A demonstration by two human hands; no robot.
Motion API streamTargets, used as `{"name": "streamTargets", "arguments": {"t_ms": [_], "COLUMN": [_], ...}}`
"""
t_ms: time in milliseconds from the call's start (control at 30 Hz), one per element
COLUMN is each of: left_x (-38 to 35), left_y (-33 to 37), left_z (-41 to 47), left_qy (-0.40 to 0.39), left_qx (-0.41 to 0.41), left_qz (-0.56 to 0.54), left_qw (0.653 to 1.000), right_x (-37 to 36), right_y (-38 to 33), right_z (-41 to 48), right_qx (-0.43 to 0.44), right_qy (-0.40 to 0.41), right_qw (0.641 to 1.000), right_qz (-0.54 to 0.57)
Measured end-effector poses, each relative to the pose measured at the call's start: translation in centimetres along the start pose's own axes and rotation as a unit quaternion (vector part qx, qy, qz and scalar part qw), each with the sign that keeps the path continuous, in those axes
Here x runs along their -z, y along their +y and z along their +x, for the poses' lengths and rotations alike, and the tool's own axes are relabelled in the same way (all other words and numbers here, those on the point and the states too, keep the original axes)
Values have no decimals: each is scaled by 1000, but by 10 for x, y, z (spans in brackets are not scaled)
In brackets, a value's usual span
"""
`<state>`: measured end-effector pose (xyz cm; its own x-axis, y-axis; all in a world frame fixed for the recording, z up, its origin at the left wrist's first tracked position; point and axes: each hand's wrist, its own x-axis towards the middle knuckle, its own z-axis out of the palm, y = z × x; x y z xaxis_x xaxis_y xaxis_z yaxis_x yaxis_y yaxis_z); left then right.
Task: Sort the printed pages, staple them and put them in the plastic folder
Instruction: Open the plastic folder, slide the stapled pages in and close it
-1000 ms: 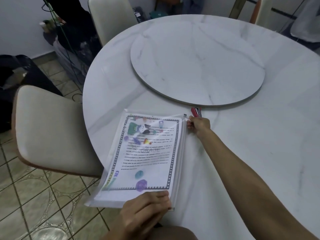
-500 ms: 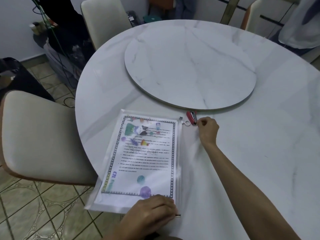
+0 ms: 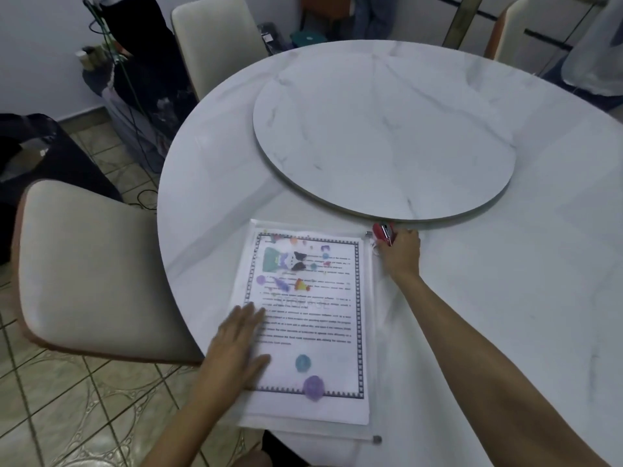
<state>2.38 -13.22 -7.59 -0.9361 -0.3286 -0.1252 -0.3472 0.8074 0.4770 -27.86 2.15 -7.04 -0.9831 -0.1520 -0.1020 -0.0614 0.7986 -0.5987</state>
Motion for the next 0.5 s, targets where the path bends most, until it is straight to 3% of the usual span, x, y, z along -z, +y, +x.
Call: {"name": "streamTargets", "arguments": {"t_ms": [100,500], "left_x": [12,-10], "left_y": [-18,44], "left_z": [1,23], "left_qy": [-22,-41], "left_qx": [52,27], "left_qz": [43,-44], "left_qw": [997,998], "right_x": [-2,54], "right_y": [6,32], "right_z": [10,-62], "right_qx": [1,47], "right_qy": [-9,47], "right_qw": [1000,995], "right_qz": [2,79]}}
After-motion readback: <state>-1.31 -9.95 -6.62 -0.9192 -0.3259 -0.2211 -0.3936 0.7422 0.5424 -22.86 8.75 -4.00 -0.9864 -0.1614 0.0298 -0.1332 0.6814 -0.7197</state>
